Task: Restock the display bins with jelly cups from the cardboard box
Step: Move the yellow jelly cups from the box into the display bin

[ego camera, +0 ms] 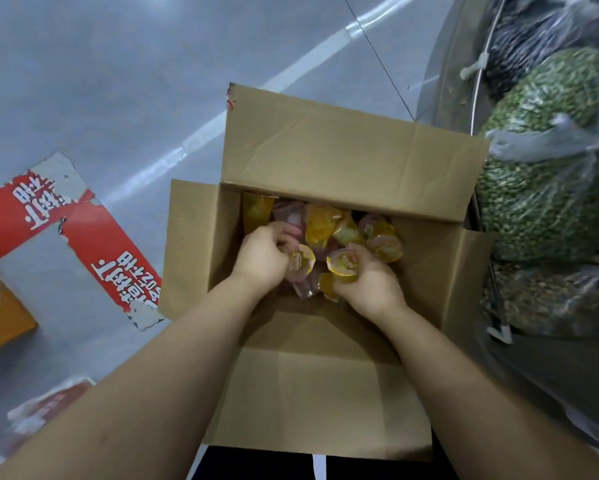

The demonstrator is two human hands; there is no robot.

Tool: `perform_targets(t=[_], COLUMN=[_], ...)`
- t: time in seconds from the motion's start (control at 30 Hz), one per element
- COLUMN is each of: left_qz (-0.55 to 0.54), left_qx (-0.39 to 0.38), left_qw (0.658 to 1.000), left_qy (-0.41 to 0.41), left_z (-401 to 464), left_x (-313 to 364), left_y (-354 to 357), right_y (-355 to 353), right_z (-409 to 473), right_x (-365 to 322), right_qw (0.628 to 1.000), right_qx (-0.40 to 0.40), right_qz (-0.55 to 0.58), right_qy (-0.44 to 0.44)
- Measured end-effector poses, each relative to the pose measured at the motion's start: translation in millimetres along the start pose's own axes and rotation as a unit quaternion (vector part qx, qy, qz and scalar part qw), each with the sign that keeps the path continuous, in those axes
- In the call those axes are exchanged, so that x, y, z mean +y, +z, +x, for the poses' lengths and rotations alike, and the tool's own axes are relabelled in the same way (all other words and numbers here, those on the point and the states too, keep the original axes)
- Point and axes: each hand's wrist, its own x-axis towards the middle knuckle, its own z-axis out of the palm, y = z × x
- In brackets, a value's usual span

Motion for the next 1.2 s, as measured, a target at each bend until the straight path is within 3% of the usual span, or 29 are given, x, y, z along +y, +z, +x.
perform_targets(t=[0.1, 0.2, 0.3, 0.37, 0.5, 0.67, 0.77, 0.93, 1.03, 1.2], left_qz=[-0.030, 0.160, 0.310, 0.268, 0.024, -0.235, -0.252, -0.177, -0.161, -0.129], left_qx=[-0.081, -0.111, -0.061, -0.044, -0.029, -0.031, -0.038, -0.021, -0.010, -0.063], left_qw=[0.996, 0.979, 0.942, 0.956, 0.993, 0.963, 0.952, 0.943, 0.916, 0.867], left_qy=[-0.013, 0.062, 0.111, 0.108, 0.109, 0.125, 0.172, 0.282, 0.368, 0.477], left_z=[2.0, 3.5, 6.3, 1.3, -45.3, -150.2, -223.5, -342.1, -403.5, -475.0], left_x=[-7.0, -19.1, -22.8, -21.2, 2.0, 94.1, 177.6, 314.6, 383.2, 470.5], left_y=[1.7, 4.3, 11.4, 12.7, -4.9, -62.6, -104.2, -155.6, -171.0, -162.2], right_y=[2.4, 4.8, 7.4, 4.6, -23.1, -101.2, -169.8, -286.9, -346.1, -418.9], right_z=[4.6, 6.5, 3.5, -4.2, -46.2, -158.5, -247.5, -392.1, -463.0, -548.6], right_x=[2.2, 4.2, 4.6, 1.9, -21.3, -83.6, -127.1, -177.4, -183.1, -157.5], right_qw=[1.000, 0.999, 0.997, 0.993, 0.963, 0.905, 0.879, 0.856, 0.833, 0.811], right_qx=[-0.008, -0.009, 0.008, 0.040, 0.085, 0.099, 0.123, 0.202, 0.251, 0.338], right_qz=[0.009, 0.028, 0.070, 0.112, 0.249, 0.398, 0.435, 0.411, 0.407, 0.356], right_qy=[0.009, 0.012, 0.005, -0.010, -0.050, -0.112, -0.154, -0.238, -0.279, -0.318])
